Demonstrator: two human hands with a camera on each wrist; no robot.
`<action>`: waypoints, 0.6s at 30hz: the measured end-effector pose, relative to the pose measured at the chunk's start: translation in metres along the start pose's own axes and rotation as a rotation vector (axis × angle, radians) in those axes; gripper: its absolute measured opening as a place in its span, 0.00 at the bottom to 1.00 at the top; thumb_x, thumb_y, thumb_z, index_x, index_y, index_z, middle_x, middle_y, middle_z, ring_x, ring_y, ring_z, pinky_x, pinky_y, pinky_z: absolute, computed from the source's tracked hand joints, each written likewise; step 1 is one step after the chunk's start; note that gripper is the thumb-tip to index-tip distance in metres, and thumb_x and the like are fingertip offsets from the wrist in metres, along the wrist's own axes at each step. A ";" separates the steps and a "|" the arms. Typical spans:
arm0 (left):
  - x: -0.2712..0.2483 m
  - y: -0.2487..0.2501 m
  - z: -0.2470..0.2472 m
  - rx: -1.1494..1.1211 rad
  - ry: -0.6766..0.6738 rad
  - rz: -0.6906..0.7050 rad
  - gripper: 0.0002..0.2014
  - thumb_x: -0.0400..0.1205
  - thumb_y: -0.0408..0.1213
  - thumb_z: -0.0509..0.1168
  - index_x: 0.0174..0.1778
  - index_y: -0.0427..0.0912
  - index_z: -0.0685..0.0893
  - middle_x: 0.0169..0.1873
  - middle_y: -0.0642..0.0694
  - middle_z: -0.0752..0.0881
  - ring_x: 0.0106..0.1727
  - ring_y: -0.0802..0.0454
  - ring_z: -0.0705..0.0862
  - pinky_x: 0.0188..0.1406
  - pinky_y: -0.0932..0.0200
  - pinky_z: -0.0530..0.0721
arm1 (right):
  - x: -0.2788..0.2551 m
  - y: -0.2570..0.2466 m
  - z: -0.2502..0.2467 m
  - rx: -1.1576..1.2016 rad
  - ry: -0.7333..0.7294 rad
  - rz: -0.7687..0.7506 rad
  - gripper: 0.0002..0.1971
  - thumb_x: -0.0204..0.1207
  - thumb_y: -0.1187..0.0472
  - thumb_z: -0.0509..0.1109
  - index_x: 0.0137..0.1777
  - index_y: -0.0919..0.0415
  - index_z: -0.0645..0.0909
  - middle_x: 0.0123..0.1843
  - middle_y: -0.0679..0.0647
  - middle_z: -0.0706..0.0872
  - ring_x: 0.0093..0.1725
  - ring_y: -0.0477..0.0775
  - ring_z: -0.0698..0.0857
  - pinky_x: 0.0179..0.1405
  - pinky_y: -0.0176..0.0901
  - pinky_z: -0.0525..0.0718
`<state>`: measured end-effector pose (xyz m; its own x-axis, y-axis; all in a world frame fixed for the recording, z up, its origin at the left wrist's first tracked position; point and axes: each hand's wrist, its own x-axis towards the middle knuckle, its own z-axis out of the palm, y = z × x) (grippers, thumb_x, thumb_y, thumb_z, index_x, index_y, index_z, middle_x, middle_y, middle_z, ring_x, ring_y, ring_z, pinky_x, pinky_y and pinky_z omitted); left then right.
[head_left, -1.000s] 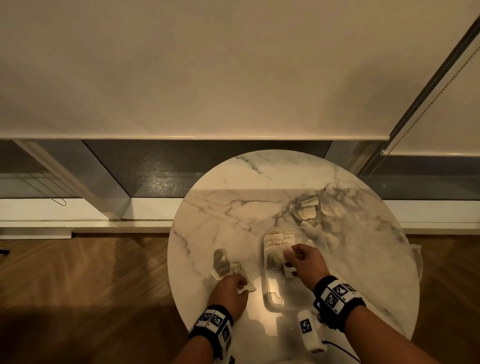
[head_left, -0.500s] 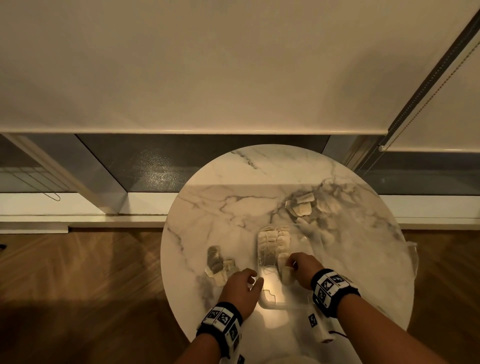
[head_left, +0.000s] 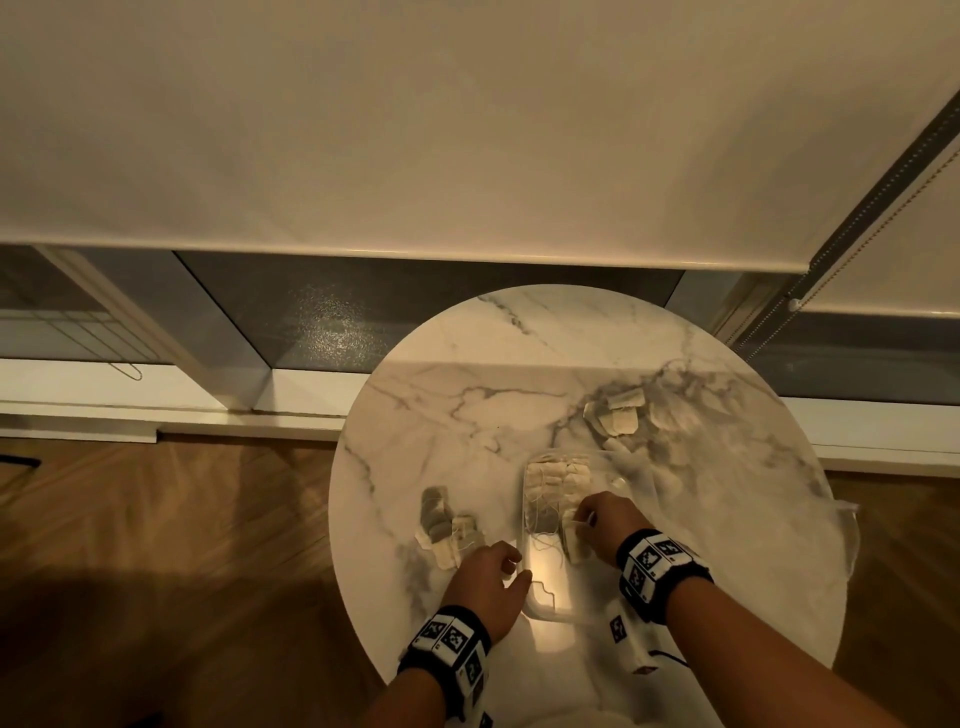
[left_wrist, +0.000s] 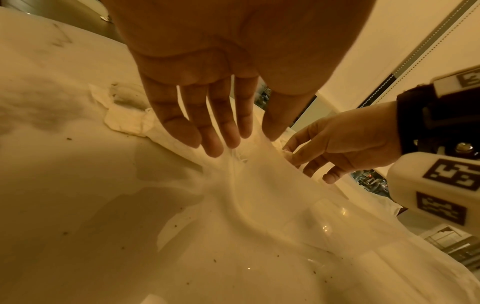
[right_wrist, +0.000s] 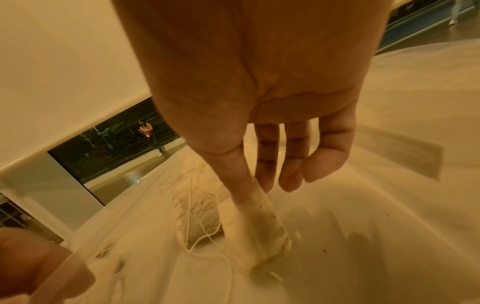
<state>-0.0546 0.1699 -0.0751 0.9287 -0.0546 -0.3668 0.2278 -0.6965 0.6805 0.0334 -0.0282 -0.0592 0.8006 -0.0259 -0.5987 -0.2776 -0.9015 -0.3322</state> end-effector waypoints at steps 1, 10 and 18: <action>0.000 0.000 0.000 0.004 -0.002 -0.003 0.15 0.81 0.49 0.67 0.62 0.51 0.83 0.48 0.58 0.81 0.49 0.63 0.79 0.54 0.67 0.79 | 0.001 0.000 0.000 -0.002 0.000 -0.002 0.05 0.78 0.60 0.69 0.49 0.51 0.86 0.48 0.50 0.88 0.46 0.49 0.85 0.44 0.37 0.79; -0.001 -0.003 0.001 -0.008 -0.013 -0.033 0.15 0.80 0.53 0.67 0.59 0.52 0.84 0.49 0.58 0.84 0.50 0.63 0.81 0.53 0.68 0.79 | 0.004 0.007 0.000 0.048 0.028 0.026 0.03 0.76 0.58 0.73 0.42 0.48 0.83 0.43 0.47 0.86 0.42 0.46 0.85 0.41 0.36 0.78; -0.010 -0.020 -0.010 -0.035 -0.023 -0.063 0.12 0.76 0.50 0.71 0.54 0.52 0.86 0.43 0.60 0.86 0.44 0.66 0.82 0.45 0.76 0.78 | -0.002 0.020 -0.001 0.170 0.087 0.052 0.04 0.73 0.57 0.76 0.45 0.47 0.85 0.43 0.48 0.88 0.40 0.43 0.84 0.38 0.34 0.78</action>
<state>-0.0657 0.1915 -0.0791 0.9056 -0.0282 -0.4231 0.2957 -0.6733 0.6777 0.0267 -0.0467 -0.0640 0.8234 -0.1145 -0.5558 -0.3999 -0.8120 -0.4252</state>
